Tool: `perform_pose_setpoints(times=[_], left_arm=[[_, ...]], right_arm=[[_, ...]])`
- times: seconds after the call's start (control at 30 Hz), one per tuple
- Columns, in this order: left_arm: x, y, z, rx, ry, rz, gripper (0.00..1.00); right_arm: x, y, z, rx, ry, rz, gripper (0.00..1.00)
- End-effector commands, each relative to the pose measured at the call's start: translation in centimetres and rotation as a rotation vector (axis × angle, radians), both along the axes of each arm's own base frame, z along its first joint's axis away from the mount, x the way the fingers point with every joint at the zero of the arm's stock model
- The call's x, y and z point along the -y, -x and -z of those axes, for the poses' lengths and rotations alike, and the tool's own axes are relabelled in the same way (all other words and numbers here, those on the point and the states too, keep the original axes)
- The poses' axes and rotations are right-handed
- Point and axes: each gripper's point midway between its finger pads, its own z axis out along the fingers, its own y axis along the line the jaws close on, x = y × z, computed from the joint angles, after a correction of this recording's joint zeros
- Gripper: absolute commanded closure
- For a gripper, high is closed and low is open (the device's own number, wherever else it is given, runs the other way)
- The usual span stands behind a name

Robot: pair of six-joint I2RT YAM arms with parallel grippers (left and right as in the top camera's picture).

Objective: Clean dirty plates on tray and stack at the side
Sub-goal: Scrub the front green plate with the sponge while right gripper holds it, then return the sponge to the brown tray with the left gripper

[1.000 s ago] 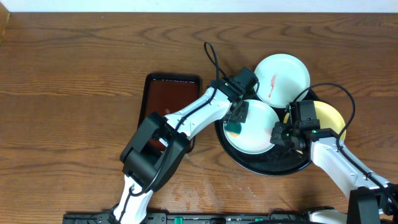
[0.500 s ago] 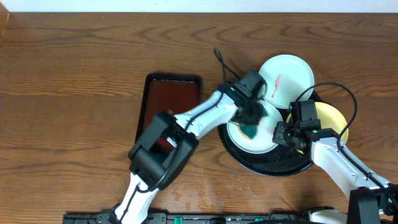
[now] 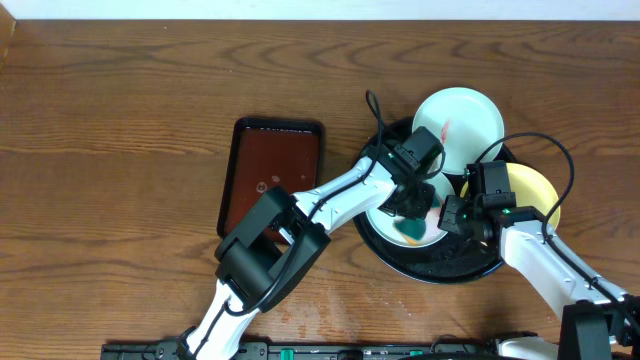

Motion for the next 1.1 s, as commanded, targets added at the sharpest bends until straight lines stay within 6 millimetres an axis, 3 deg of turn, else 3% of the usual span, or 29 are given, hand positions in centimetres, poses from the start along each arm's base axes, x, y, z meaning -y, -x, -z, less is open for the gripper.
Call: perform_pose_setpoints(times=[0.0, 0.13, 0.33, 0.6, 0.7, 0.83, 0.93, 1.0, 1.07], left_arm=[[-8.1, -5.2, 2.3, 0.22, -0.375, -0.133, 0.93], [-11.2, -7.5, 0.0, 0.321, -0.538, -0.179, 0.93], [-10.5, -8.3, -3.7, 0.335, -0.529, -0.195, 0.93], [-11.0, -7.0, -8.7, 0.281, -0.467, -0.229, 0.92], [-12.7, -7.0, -10.9, 0.274, -0.459, -0.26, 0.92], [-17.8, -7.5, -13.4, 0.236, -0.489, -0.352, 0.93], [-20.8, -8.1, -13.0, 0.172, -0.491, -0.379, 0.92], [-21.4, -8.1, -11.9, 0.105, -0.444, -0.376, 0.92], [-21.9, -8.1, -10.3, 0.048, -0.396, -0.371, 0.91]], right_arm=[[0.2, 0.5, 0.2, -0.007, 0.019, -0.017, 0.99], [0.2, 0.5, 0.2, -0.007, 0.018, -0.017, 0.99], [0.2, 0.6, 0.2, -0.012, 0.019, -0.017, 0.99], [0.3, 0.6, 0.2, -0.013, 0.02, -0.017, 0.99], [0.2, 0.6, 0.2, -0.013, 0.019, -0.019, 0.96], [-2.0, 0.4, -0.2, 0.015, -0.059, -0.185, 0.85], [-2.7, 0.2, -0.5, 0.033, -0.086, -0.212, 0.9], [-2.6, 0.2, -0.5, 0.032, -0.087, -0.208, 0.99], [-2.6, 0.2, -0.5, 0.029, -0.093, -0.191, 0.99]])
